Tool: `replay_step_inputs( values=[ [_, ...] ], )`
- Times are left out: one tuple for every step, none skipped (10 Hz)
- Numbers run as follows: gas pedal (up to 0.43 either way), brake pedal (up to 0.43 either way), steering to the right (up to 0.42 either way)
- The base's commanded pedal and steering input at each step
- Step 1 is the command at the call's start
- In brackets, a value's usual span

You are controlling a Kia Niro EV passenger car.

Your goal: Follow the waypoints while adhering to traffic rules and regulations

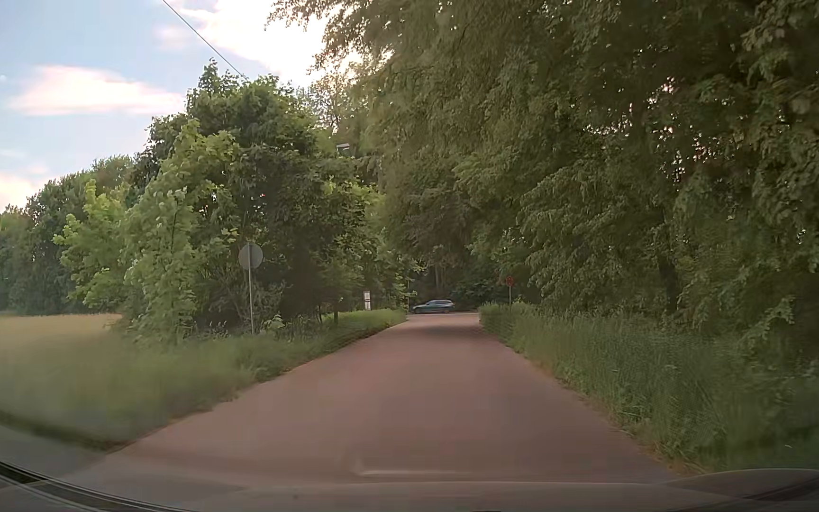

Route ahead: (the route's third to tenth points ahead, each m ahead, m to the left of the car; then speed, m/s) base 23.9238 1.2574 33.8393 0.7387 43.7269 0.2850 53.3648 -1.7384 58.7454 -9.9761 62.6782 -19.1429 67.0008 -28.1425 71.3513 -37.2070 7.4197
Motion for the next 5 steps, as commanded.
replay_step_inputs(
  values=[
    [0.098, 0.018, -0.002],
    [0.098, 0.018, -0.002],
    [0.098, 0.018, -0.002],
    [0.098, 0.018, -0.001],
    [0.098, 0.018, -0.002]
  ],
)
